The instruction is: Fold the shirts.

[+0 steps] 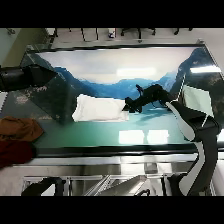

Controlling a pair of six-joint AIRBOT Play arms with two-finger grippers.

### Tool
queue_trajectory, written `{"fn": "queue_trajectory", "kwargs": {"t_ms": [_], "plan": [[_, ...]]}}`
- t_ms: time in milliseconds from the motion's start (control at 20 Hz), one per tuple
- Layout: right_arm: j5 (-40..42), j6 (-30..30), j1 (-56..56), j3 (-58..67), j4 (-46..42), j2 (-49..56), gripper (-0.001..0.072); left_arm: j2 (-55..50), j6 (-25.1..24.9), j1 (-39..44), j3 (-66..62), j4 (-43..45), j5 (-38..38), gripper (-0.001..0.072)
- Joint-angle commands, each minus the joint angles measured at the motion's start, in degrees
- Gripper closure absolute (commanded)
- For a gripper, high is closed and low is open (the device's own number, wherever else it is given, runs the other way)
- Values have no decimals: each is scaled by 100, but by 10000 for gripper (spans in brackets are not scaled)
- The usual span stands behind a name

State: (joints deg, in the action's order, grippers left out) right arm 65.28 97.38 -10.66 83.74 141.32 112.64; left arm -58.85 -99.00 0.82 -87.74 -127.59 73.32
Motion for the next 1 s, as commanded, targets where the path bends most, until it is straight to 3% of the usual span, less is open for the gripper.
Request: {"fn": "queue_trajectory", "kwargs": {"t_ms": [0,50,250,500,950], "plan": [[-57,-11,-133,46,291,37,611,4,7,2,0,9,39,691],[15,-13,-129,94,319,-2,692,4,4,2,0,11,72,691],[155,-13,144,404,339,-737,694,4,2,2,0,13,310,691],[131,-72,1458,1060,337,-1834,694,4,2,2,0,11,334,691],[-380,42,4680,2225,341,-1812,694,4,4,2,0,13,341,691]]}}
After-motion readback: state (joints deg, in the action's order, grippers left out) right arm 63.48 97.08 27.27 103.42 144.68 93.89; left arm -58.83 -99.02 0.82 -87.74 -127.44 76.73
